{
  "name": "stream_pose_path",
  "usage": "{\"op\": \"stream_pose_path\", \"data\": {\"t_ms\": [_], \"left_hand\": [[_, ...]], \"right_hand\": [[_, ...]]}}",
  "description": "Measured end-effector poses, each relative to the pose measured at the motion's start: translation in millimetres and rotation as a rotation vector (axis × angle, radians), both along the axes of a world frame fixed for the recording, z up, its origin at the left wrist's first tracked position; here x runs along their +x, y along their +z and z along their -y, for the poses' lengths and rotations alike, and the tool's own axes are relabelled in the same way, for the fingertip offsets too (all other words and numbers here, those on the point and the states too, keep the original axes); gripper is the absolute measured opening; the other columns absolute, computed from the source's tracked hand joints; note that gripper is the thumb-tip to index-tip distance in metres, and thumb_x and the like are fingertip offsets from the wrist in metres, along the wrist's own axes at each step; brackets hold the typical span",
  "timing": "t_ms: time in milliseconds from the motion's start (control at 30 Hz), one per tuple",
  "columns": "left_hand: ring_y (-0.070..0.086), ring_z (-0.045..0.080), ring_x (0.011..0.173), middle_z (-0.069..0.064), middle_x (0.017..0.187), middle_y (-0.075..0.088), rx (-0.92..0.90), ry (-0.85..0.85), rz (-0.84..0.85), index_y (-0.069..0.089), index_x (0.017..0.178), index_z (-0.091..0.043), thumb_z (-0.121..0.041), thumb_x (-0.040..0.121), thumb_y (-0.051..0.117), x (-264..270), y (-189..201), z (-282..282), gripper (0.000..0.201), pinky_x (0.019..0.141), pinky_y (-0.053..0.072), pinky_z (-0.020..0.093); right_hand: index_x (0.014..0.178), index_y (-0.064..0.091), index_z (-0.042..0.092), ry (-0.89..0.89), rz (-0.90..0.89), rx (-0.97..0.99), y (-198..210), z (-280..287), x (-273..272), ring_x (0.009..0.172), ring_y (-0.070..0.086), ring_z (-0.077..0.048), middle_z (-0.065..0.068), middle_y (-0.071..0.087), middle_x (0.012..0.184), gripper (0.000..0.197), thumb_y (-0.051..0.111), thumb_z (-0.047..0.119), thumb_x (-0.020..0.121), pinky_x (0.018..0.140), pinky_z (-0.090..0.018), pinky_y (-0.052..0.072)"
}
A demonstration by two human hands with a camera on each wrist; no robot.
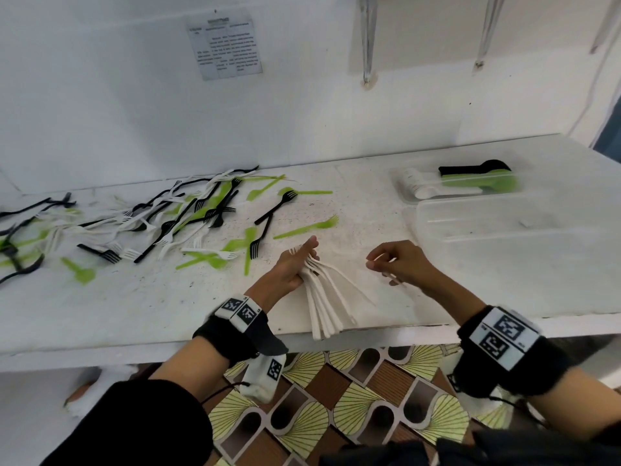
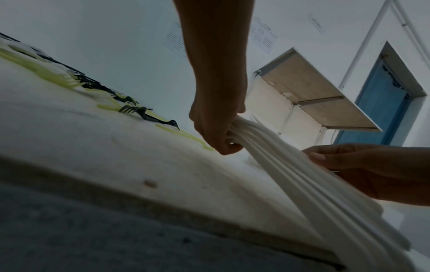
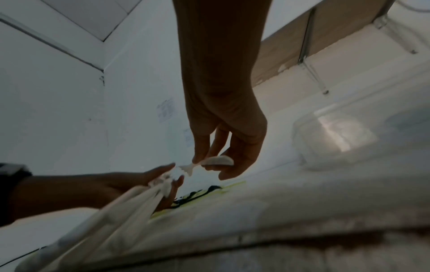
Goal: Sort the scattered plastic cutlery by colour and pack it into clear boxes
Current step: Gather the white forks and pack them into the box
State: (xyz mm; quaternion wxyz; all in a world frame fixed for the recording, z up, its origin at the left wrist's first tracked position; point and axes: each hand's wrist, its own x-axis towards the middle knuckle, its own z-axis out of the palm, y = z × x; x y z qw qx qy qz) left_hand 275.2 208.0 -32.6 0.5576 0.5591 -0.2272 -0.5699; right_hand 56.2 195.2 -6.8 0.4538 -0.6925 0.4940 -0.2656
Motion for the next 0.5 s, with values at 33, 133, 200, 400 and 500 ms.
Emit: {"op": "stream_pose_path", "data": {"t_ms": [33,133,200,400,500], "left_hand": [[0.058,0.007,0.046,-0.002,0.051,0.058,-0.007,-0.026,0.018,0.06,0.083,-0.006,-0.024,0.089,0.061,-4,0,0,0.018,0.049,0.049,0.019],[0.062,0.008,0.058,0.001,0.07,0.062,0.006,-0.041,0.084,0.059,0.083,-0.009,-0.023,0.085,0.067,-13,0,0,0.015,0.056,0.052,0.021],[0.061,0.015,0.07,0.003,0.077,0.061,0.017,-0.035,0.085,0.057,0.08,-0.009,-0.017,0.082,0.07,-15,-2,1,0.015,0.065,0.052,0.027],[0.059,0.013,0.061,-0.001,0.056,0.063,-0.013,-0.022,0.081,0.058,0.072,-0.006,-0.008,0.083,0.067,-18,-7,-3,0.015,0.054,0.052,0.021],[0.065,0.015,0.058,-0.002,0.053,0.065,-0.063,-0.022,0.074,0.057,0.075,-0.006,-0.006,0.084,0.066,-25,-9,-4,0.013,0.054,0.055,0.025]], "right_hand": [[0.084,0.067,0.018,0.018,0.014,0.021,-5,-2,5,0.067,0.059,-0.01,-0.004,0.066,0.078,0.005,0.071,0.019,0.081,0.055,-0.021,0.053],[0.089,0.065,0.014,0.098,0.073,0.119,-17,-10,20,0.065,0.06,-0.011,-0.005,0.065,0.076,0.012,0.072,0.018,0.08,0.054,-0.02,0.053],[0.093,0.063,0.012,0.128,0.112,0.159,-22,-15,26,0.065,0.06,-0.011,-0.005,0.064,0.075,0.017,0.072,0.019,0.08,0.056,-0.021,0.053],[0.093,0.064,0.009,0.155,0.012,0.114,-25,-21,32,0.064,0.059,-0.01,-0.002,0.063,0.077,0.03,0.061,0.038,0.087,0.055,-0.014,0.047],[0.093,0.065,0.002,0.183,0.038,0.168,-23,-27,40,0.066,0.065,-0.013,-0.005,0.069,0.078,0.038,0.063,0.039,0.085,0.065,-0.021,0.052]]}}
